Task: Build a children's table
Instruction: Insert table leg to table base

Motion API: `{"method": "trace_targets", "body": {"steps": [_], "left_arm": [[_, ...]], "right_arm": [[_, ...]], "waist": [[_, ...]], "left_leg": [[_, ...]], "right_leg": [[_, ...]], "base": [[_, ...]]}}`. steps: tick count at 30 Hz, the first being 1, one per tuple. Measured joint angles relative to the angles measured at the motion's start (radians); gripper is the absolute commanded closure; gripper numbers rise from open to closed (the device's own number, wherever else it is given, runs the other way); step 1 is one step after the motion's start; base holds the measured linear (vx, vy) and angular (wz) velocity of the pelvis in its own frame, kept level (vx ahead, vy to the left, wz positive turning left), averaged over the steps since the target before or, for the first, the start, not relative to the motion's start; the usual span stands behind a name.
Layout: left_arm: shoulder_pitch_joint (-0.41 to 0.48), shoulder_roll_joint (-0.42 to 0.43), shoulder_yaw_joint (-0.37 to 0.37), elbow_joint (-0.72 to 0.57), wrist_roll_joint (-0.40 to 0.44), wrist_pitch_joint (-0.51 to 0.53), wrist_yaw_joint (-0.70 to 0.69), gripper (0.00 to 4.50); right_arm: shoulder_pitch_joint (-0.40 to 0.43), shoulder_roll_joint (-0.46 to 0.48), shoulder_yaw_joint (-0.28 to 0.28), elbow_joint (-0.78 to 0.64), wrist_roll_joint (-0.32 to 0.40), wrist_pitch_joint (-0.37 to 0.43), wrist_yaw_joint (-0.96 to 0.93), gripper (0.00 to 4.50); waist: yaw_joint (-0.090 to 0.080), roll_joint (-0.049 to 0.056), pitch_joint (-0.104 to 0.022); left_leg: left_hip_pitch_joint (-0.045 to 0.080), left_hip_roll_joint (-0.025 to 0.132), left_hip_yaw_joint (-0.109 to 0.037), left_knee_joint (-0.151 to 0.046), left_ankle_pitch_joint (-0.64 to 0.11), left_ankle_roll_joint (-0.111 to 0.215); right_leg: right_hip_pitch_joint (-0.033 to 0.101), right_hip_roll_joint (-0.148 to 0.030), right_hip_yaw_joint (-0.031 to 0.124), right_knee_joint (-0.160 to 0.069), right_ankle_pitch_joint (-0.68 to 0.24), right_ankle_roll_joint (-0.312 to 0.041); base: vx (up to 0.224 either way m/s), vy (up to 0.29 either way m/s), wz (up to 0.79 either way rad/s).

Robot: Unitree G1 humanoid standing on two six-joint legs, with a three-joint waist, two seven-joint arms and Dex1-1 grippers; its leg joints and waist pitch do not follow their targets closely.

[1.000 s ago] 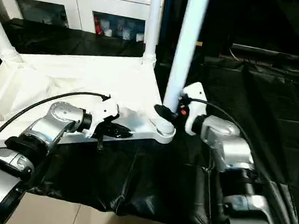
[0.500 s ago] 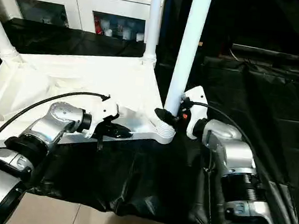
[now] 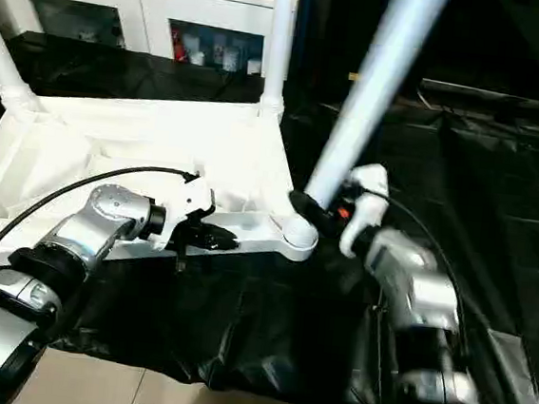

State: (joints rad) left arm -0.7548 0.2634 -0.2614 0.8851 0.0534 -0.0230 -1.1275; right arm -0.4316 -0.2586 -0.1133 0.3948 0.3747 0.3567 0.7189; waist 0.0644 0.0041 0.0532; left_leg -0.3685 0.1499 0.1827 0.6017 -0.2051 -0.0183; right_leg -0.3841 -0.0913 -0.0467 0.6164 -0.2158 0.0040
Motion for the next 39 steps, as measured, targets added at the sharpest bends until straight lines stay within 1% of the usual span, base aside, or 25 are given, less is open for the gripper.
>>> {"method": "trace_targets", "body": {"steps": [3, 6, 7, 11, 13, 17, 20, 21, 23, 24, 27, 29, 33, 39], "left_arm": [[0.001, -0.001, 0.000, 0.000, 0.000, 0.003, 0.005, 4.50], [0.002, -0.001, 0.000, 0.000, 0.000, 0.005, 0.009, 4.50], [0.002, -0.001, 0.000, 0.000, 0.000, 0.005, 0.010, 4.50], [0.002, -0.004, 0.000, 0.000, 0.000, 0.004, 0.013, 4.50], [0.002, -0.003, 0.000, 0.000, 0.001, 0.002, 0.012, 4.50], [0.002, 0.007, -0.002, 0.000, 0.006, -0.007, 0.005, 4.50], [0.002, 0.013, -0.002, -0.003, 0.008, -0.008, -0.002, 4.50], [0.002, 0.016, -0.005, -0.007, 0.010, -0.007, -0.005, 4.50], [0.002, 0.022, -0.012, -0.015, 0.010, -0.006, -0.014, 4.50], [0.003, 0.028, -0.013, -0.018, 0.010, -0.006, -0.026, 4.50], [0.008, 0.039, -0.021, -0.034, 0.011, -0.007, -0.047, 4.50], [0.011, 0.046, -0.021, -0.039, 0.011, -0.007, -0.059, 4.50], [0.020, 0.068, -0.029, -0.061, 0.012, -0.007, -0.103, 4.50], [0.025, 0.104, -0.054, -0.086, 0.012, -0.031, -0.188, 4.50]], "right_arm": [[0.041, 0.024, -0.018, -0.015, 0.014, -0.051, -0.029, 2.62], [0.081, 0.034, -0.013, -0.044, 0.010, -0.091, -0.053, 2.62], [0.083, 0.036, -0.010, -0.050, 0.009, -0.098, -0.057, 2.62], [0.100, 0.021, 0.036, -0.113, -0.049, -0.106, -0.077, 2.62], [0.092, 0.007, 0.059, -0.121, -0.072, -0.105, -0.073, 2.62], [0.043, -0.033, 0.111, -0.103, -0.111, -0.080, -0.037, 2.62], [0.012, -0.053, 0.131, -0.084, -0.122, -0.063, -0.003, 2.62], [-0.001, -0.067, 0.145, -0.076, -0.131, -0.061, 0.019, 2.62], [-0.008, -0.078, 0.159, -0.075, -0.140, -0.055, 0.038, 2.62], [-0.010, -0.092, 0.175, -0.072, -0.150, -0.055, 0.063, 2.62], [-0.022, -0.107, 0.200, -0.058, -0.160, -0.055, 0.110, 2.62], [-0.027, -0.112, 0.206, -0.049, -0.163, -0.060, 0.139, 2.62], [-0.028, -0.126, 0.222, -0.031, -0.163, -0.101, 0.215, 2.62], [-0.008, -0.150, 0.245, -0.026, -0.149, -0.173, 0.349, 2.62]], "waist": [[-0.001, 0.003, 0.000], [-0.002, 0.005, -0.001], [-0.003, 0.005, -0.001], [-0.004, 0.013, 0.000], [-0.004, 0.013, 0.000], [-0.010, 0.012, 0.000], [-0.013, 0.011, 0.000], [-0.015, 0.009, 0.000], [-0.013, 0.003, -0.001], [-0.013, 0.001, -0.001], [-0.011, -0.002, -0.001], [-0.011, -0.004, -0.002], [-0.010, -0.008, -0.003], [-0.003, -0.011, -0.004]], "left_leg": [[0.000, 0.000, 0.000, 0.000, -0.001, -0.001], [0.001, 0.000, 0.000, 0.000, -0.003, -0.005], [0.001, 0.000, 0.000, 0.000, -0.003, -0.005], [0.001, 0.000, 0.000, 0.000, -0.003, -0.005], [0.001, 0.000, 0.000, 0.000, -0.003, -0.005], [0.001, 0.000, 0.000, 0.000, -0.003, -0.005], [0.001, 0.000, 0.000, 0.000, -0.003, -0.005], [0.001, 0.000, 0.000, -0.001, -0.003, -0.005], [0.001, 0.001, 0.000, -0.001, -0.003, -0.005], [0.001, 0.002, 0.000, -0.001, -0.002, -0.004], [0.001, 0.002, 0.000, -0.001, 0.000, -0.001], [0.001, 0.002, 0.001, -0.001, 0.000, -0.001], [0.001, 0.003, 0.001, -0.001, 0.000, -0.001], [0.001, 0.003, 0.001, -0.001, 0.000, -0.001]], "right_leg": [[0.000, 0.000, 0.000, -0.001, 0.000, -0.001], [0.001, 0.000, 0.000, -0.001, 0.001, -0.001], [0.001, 0.000, 0.000, -0.001, 0.001, -0.002], [0.002, 0.000, 0.000, -0.002, 0.001, -0.002], [0.002, 0.000, 0.000, -0.002, 0.001, -0.002], [0.002, 0.000, 0.000, -0.002, 0.001, -0.002], [0.002, 0.000, 0.000, -0.002, 0.001, -0.002], [0.002, 0.000, 0.000, -0.002, 0.001, -0.002], [0.002, 0.001, -0.001, -0.002, 0.001, -0.002], [0.001, 0.001, -0.001, -0.003, 0.001, -0.002], [0.001, 0.002, -0.001, -0.003, 0.001, -0.002], [0.001, 0.002, -0.001, -0.003, 0.001, -0.002], [0.001, 0.002, -0.001, -0.003, 0.001, -0.002], [0.001, 0.002, -0.001, -0.003, 0.001, -0.002]], "base": [[0.000, 0.000, 0.00], [0.000, 0.000, 0.00], [0.000, 0.000, 0.00], [0.000, 0.000, 0.00], [0.000, 0.000, 0.00], [0.000, 0.000, 0.00], [0.000, 0.000, 0.00], [0.000, 0.000, 0.00], [0.000, 0.000, 0.00], [0.000, 0.000, 0.00], [0.000, 0.000, 0.00], [0.000, 0.000, 0.00], [0.000, 0.000, 0.00], [0.000, 0.000, 0.00]]}}
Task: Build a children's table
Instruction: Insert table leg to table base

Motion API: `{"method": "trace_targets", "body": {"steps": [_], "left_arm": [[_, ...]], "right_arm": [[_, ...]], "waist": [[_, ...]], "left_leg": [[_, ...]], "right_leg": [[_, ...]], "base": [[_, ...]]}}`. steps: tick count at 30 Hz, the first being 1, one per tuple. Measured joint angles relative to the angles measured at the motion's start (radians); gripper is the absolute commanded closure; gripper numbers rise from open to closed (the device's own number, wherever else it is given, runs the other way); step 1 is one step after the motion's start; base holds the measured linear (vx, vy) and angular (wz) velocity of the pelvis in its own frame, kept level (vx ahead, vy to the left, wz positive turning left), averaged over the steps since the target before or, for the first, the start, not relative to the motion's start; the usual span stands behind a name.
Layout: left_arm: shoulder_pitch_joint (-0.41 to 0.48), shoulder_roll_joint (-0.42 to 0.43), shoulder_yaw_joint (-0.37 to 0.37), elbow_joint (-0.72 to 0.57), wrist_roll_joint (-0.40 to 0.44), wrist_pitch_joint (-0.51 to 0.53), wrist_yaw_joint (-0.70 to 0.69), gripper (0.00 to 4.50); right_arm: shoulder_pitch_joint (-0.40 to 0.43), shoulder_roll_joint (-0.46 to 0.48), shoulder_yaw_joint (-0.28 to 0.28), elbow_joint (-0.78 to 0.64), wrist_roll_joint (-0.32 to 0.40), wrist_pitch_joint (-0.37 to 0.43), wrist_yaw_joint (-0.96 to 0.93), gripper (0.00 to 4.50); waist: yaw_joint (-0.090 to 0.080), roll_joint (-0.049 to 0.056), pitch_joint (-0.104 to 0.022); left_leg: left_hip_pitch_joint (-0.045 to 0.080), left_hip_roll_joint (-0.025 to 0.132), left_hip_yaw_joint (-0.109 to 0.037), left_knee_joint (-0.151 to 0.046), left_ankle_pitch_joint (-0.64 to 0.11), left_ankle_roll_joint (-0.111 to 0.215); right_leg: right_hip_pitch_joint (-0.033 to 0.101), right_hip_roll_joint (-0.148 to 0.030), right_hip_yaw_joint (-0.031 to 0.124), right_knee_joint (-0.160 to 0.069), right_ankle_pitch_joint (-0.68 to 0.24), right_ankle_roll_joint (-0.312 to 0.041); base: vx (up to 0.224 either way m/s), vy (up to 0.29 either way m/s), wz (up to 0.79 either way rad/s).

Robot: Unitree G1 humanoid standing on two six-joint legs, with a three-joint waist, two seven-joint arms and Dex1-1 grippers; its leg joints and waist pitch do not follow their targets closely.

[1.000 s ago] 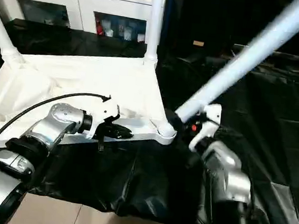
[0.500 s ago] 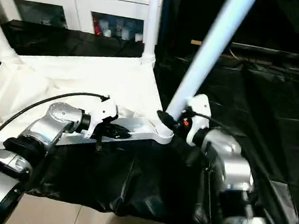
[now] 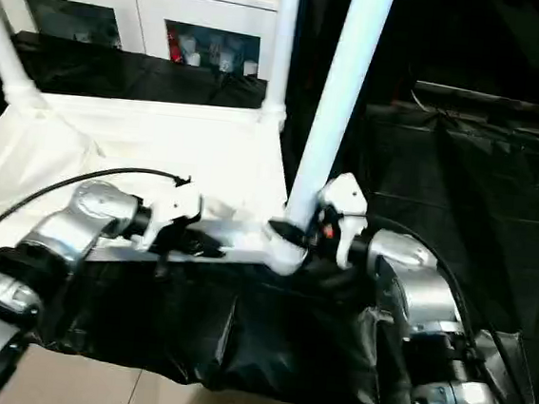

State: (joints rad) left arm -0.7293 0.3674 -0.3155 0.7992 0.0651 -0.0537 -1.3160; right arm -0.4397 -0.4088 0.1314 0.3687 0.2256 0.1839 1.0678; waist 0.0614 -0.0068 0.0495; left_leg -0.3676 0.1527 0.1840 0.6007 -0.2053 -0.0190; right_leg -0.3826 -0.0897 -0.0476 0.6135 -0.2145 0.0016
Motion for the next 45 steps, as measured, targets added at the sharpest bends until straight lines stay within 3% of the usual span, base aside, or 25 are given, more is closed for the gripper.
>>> {"method": "trace_targets", "body": {"steps": [8, 14, 17, 23, 27, 34, 35, 36, 39, 45], "left_arm": [[0.000, 0.001, -0.002, 0.003, 0.008, 0.005, 0.002, 4.50], [-0.010, -0.031, 0.017, -0.001, 0.033, 0.089, 0.180, 4.50], [-0.012, -0.072, 0.028, -0.039, 0.052, 0.177, 0.292, 4.50], [-0.004, -0.182, 0.046, -0.126, 0.086, 0.331, 0.493, 4.50], [0.019, -0.220, 0.045, -0.167, 0.090, 0.364, 0.559, 4.50], [0.026, -0.212, 0.042, -0.187, 0.090, 0.391, 0.565, 4.50], [0.027, -0.211, 0.042, -0.190, 0.090, 0.392, 0.562, 4.50], [0.029, -0.208, 0.042, -0.196, 0.090, 0.393, 0.558, 4.50], [0.036, -0.198, 0.039, -0.216, 0.087, 0.396, 0.553, 4.50], [0.036, -0.179, 0.035, -0.226, 0.085, 0.392, 0.524, 4.50]], "right_arm": [[-0.013, 0.004, 0.009, 0.047, 0.000, -0.056, 0.041, 2.62], [-0.103, 0.113, -0.047, 0.209, -0.028, -0.070, -0.213, 2.62], [-0.165, 0.173, -0.090, 0.303, -0.037, -0.071, -0.380, 2.62], [-0.265, 0.232, -0.136, 0.438, -0.052, -0.085, -0.623, 2.62], [-0.292, 0.249, -0.144, 0.477, -0.075, -0.091, -0.679, 2.62], [-0.308, 0.267, -0.149, 0.505, -0.084, -0.111, -0.680, 2.62], [-0.309, 0.268, -0.155, 0.505, -0.080, -0.112, -0.672, 2.06], [-0.310, 0.268, -0.159, 0.507, -0.078, -0.114, -0.663, 1.92], [-0.297, 0.273, -0.174, 0.545, -0.067, -0.120, -0.642, 1.86], [-0.301, 0.272, -0.201, 0.548, -0.036, -0.118, -0.564, 1.18]], "waist": [[0.004, -0.004, -0.003], [-0.012, -0.010, -0.001], [-0.018, -0.013, 0.001], [-0.011, -0.016, 0.001], [-0.007, -0.019, -0.001], [-0.011, -0.020, -0.001], [-0.011, -0.020, -0.001], [-0.011, -0.020, -0.001], [-0.012, -0.018, 0.000], [-0.015, -0.018, 0.000]], "left_leg": [[0.002, 0.001, 0.001, 0.000, -0.002, -0.005], [0.005, 0.004, 0.005, 0.000, 0.003, -0.013], [0.004, 0.004, 0.005, 0.000, 0.004, -0.014], [-0.001, 0.005, 0.008, -0.004, 0.003, -0.011], [-0.003, 0.008, 0.011, -0.004, 0.004, -0.004], [0.000, 0.009, 0.013, -0.004, 0.001, -0.010], [-0.001, 0.010, 0.013, -0.004, 0.001, -0.010], [-0.001, 0.010, 0.013, -0.004, 0.001, -0.010], [-0.004, 0.010, 0.014, -0.004, 0.004, -0.006], [-0.006, 0.012, 0.015, -0.004, 0.004, -0.005]], "right_leg": [[0.002, 0.000, 0.000, 0.001, 0.000, -0.001], [0.000, 0.000, -0.001, 0.000, 0.004, -0.006], [-0.002, 0.000, -0.001, 0.000, 0.005, -0.009], [-0.009, 0.000, -0.002, -0.002, 0.009, -0.012], [-0.011, 0.000, -0.003, -0.002, 0.008, -0.012], [-0.010, 0.000, -0.003, -0.002, 0.009, -0.012], [-0.010, 0.000, -0.003, -0.002, 0.009, -0.012], [-0.011, 0.001, -0.003, -0.002, 0.009, -0.012], [-0.015, 0.001, -0.003, -0.002, 0.009, -0.012], [-0.018, 0.002, -0.003, 0.000, 0.009, -0.012]], "base": [[0.000, 0.000, 0.00], [0.000, 0.000, 0.00], [0.000, 0.000, 0.00], [0.000, 0.000, 0.00], [0.000, 0.000, 0.00], [0.000, 0.000, 0.00], [0.000, 0.000, 0.00], [0.000, 0.000, 0.00], [0.000, 0.000, 0.00], [0.000, 0.000, 0.00]]}}
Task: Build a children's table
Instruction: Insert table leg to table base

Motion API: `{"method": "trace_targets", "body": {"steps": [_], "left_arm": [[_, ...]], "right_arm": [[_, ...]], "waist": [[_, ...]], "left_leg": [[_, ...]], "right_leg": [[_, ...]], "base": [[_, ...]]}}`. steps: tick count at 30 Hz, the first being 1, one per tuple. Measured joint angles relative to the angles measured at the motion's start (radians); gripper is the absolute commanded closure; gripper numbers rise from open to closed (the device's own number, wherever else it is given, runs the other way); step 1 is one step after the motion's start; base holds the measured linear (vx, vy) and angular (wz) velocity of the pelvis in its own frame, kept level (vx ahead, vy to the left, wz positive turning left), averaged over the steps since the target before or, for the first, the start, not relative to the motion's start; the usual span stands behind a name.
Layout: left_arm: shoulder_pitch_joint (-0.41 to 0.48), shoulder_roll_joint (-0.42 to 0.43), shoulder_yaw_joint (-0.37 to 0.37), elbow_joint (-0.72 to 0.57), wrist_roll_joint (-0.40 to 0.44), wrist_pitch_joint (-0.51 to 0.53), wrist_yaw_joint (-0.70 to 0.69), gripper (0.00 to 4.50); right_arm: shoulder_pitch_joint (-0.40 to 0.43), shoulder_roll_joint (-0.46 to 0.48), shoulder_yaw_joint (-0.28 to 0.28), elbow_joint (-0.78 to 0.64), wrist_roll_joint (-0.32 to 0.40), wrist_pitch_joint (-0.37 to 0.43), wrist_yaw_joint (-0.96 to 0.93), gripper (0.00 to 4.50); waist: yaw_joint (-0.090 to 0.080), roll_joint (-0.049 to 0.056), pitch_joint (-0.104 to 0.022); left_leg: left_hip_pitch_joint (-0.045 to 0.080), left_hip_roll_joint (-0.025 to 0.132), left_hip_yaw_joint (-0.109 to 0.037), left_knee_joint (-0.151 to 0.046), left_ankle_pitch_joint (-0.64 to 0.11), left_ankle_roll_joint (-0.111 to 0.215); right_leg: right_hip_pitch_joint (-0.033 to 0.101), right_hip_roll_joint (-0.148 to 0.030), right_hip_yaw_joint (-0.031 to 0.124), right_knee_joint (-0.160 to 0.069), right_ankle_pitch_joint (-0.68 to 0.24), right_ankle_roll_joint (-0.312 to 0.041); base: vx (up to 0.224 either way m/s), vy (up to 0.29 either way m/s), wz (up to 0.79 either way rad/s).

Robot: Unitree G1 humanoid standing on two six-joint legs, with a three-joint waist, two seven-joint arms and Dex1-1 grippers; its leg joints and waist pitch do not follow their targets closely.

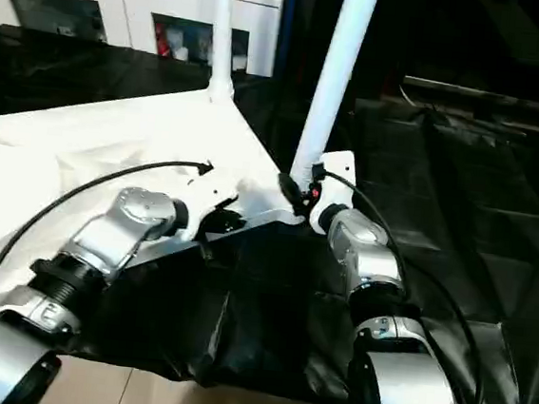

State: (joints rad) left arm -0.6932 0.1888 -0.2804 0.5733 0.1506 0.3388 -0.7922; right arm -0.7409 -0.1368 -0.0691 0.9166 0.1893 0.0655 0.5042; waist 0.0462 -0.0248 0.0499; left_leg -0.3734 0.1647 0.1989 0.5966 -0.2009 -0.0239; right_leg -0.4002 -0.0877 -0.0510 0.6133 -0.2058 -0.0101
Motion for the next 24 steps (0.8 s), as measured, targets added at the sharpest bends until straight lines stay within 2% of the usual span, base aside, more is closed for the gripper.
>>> {"method": "trace_targets", "body": {"steps": [2, 5, 11, 14, 21, 24], "left_arm": [[0.000, 0.007, 0.000, -0.001, -0.001, -0.006, -0.016, 4.50], [0.001, 0.032, -0.003, -0.002, -0.019, -0.027, -0.061, 4.50], [0.010, 0.075, -0.017, -0.001, -0.041, -0.096, -0.197, 4.50], [0.015, 0.100, -0.024, -0.001, -0.048, -0.136, -0.255, 4.50], [0.015, 0.136, -0.039, 0.021, -0.068, -0.214, -0.370, 4.50], [0.014, 0.139, -0.037, 0.031, -0.068, -0.233, -0.380, 4.50]], "right_arm": [[0.000, -0.007, -0.002, -0.002, 0.007, 0.006, 0.035, 1.09], [0.011, -0.033, 0.013, -0.024, 0.010, 0.015, 0.118, 0.73], [0.060, -0.102, 0.068, -0.112, 0.008, 0.051, 0.302, 0.73], [0.086, -0.135, 0.089, -0.146, 0.009, 0.057, 0.387, 0.73], [0.154, -0.221, 0.169, -0.211, -0.030, 0.088, 0.545, 0.73], [0.155, -0.229, 0.179, -0.220, -0.040, 0.085, 0.554, 0.73]], "waist": [[-0.001, 0.000, 0.000], [0.000, 0.001, 0.001], [0.021, 0.004, 0.003], [0.042, 0.006, 0.004], [0.059, 0.013, 0.007], [0.061, 0.014, 0.007]], "left_leg": [[0.000, 0.000, 0.000, 0.000, 0.000, 0.000], [-0.003, 0.001, 0.000, 0.000, 0.000, 0.000], [-0.006, 0.003, 0.000, 0.003, 0.000, 0.000], [-0.008, 0.005, 0.000, 0.006, 0.000, 0.000], [-0.010, 0.007, 0.001, 0.008, 0.001, -0.001], [-0.010, 0.008, 0.001, 0.008, 0.003, -0.001]], "right_leg": [[-0.001, 0.000, 0.000, 0.000, 0.000, 0.000], [-0.002, 0.001, -0.001, 0.000, 0.000, 0.000], [-0.004, 0.001, -0.003, 0.000, 0.000, 0.000], [-0.004, 0.001, -0.004, 0.002, 0.000, 0.000], [-0.003, -0.001, -0.009, 0.004, 0.000, 0.000], [-0.003, -0.001, -0.010, 0.005, 0.000, 0.000]], "base": [[0.000, 0.000, 0.00], [0.000, 0.000, 0.00], [0.000, 0.000, 0.00], [0.000, 0.000, 0.00], [0.000, 0.000, 0.00], [0.000, 0.000, 0.00]]}}
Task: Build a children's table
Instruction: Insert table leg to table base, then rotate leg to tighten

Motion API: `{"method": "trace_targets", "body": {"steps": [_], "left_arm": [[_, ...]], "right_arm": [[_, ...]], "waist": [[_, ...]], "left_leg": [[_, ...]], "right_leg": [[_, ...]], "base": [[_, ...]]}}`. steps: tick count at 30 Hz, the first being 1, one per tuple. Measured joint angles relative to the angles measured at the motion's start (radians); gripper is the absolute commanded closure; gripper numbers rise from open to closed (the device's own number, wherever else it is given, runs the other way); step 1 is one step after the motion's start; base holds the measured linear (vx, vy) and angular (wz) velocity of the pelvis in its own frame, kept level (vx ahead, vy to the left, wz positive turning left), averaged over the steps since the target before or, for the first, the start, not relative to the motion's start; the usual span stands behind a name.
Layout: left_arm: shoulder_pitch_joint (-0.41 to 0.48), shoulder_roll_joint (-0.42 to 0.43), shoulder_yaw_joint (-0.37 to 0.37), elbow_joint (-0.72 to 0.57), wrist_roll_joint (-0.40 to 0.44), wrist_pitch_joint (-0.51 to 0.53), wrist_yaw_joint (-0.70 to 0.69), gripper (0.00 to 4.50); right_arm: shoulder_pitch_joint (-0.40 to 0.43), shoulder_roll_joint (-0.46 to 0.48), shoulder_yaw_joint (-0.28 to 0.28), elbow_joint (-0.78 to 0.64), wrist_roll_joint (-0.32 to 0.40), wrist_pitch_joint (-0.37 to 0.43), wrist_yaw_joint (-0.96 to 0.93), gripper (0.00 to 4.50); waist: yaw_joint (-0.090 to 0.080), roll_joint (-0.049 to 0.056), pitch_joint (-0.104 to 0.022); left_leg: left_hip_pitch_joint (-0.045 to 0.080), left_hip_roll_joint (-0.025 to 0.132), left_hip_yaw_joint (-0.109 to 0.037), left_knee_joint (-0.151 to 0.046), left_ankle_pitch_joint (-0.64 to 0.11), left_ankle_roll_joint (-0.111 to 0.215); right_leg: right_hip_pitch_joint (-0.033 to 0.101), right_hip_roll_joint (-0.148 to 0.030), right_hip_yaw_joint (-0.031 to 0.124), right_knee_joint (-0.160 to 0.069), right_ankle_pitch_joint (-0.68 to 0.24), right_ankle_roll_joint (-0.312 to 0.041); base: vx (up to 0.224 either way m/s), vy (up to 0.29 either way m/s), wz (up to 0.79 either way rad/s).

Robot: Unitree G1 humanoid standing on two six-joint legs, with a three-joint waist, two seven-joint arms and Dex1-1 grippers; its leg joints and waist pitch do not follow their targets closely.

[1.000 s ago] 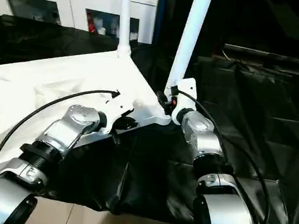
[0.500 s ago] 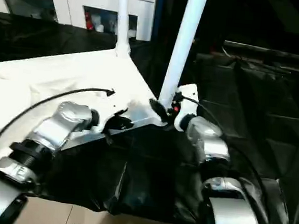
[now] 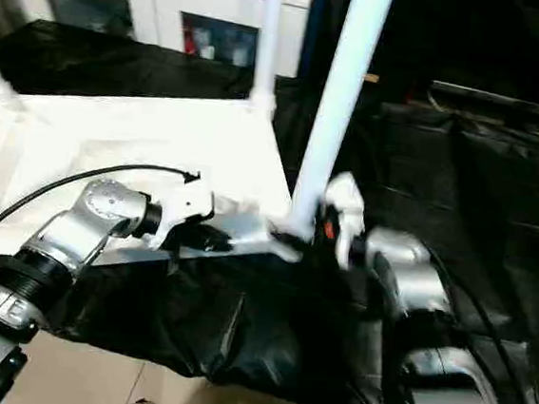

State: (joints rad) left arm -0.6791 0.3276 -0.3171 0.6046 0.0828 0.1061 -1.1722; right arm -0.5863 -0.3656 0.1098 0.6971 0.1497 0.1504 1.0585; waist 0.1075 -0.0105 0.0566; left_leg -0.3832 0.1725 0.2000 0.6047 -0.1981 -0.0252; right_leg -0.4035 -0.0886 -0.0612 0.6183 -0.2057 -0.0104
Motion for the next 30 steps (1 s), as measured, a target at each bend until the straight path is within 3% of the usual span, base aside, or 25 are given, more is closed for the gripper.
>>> {"method": "trace_targets", "body": {"steps": [6, 7, 17, 21, 27, 30], "left_arm": [[0.000, 0.005, 0.002, 0.003, 0.000, -0.009, -0.016, 4.50], [0.000, 0.005, 0.002, 0.005, 0.000, -0.013, -0.016, 4.50], [-0.020, -0.004, 0.004, 0.067, 0.000, -0.047, -0.024, 4.50], [-0.034, -0.038, 0.019, 0.117, 0.006, -0.034, 0.038, 4.50], [-0.073, -0.164, 0.039, 0.219, 0.052, 0.003, 0.278, 4.50], [-0.079, -0.206, 0.039, 0.240, 0.066, 0.004, 0.356, 4.50]], "right_arm": [[0.001, -0.002, 0.005, -0.010, -0.005, 0.004, 0.000, 1.18], [0.002, -0.001, 0.005, -0.014, -0.004, 0.007, 0.000, 1.42], [0.036, 0.009, -0.004, -0.051, -0.004, 0.014, -0.014, 1.70], [0.052, 0.050, -0.034, -0.050, -0.013, 0.008, -0.134, 1.71], [0.020, 0.196, -0.141, 0.060, -0.042, -0.035, -0.544, 1.73], [-0.007, 0.239, -0.167, 0.103, -0.049, -0.059, -0.688, 1.73]], "waist": [[0.004, 0.001, 0.000], [0.004, 0.001, 0.000], [0.007, 0.005, -0.001], [0.004, 0.007, -0.003], [-0.009, 0.011, -0.002], [-0.018, 0.014, -0.003]], "left_leg": [[0.000, 0.000, 0.000, 0.000, 0.001, 0.000], [0.000, 0.001, 0.000, 0.000, 0.001, 0.000], [0.000, 0.001, 0.000, 0.002, 0.001, -0.002], [0.003, 0.001, 0.000, 0.002, 0.004, -0.005], [0.024, 0.000, 0.000, -0.005, 0.006, -0.007], [0.024, -0.001, 0.000, -0.006, 0.006, -0.007]], "right_leg": [[0.000, 0.000, -0.001, 0.002, 0.000, 0.000], [0.000, 0.000, -0.001, 0.002, 0.000, 0.000], [0.000, -0.001, -0.002, 0.004, 0.000, 0.000], [0.003, -0.003, -0.002, 0.007, 0.001, -0.002], [0.024, -0.004, -0.003, -0.006, -0.002, 0.004], [0.025, -0.004, -0.003, -0.010, -0.002, 0.004]], "base": [[0.000, 0.000, 0.00], [0.000, 0.000, 0.00], [0.000, 0.000, 0.00], [0.000, 0.000, 0.00], [0.000, 0.000, 0.00], [0.000, 0.000, 0.00]]}}
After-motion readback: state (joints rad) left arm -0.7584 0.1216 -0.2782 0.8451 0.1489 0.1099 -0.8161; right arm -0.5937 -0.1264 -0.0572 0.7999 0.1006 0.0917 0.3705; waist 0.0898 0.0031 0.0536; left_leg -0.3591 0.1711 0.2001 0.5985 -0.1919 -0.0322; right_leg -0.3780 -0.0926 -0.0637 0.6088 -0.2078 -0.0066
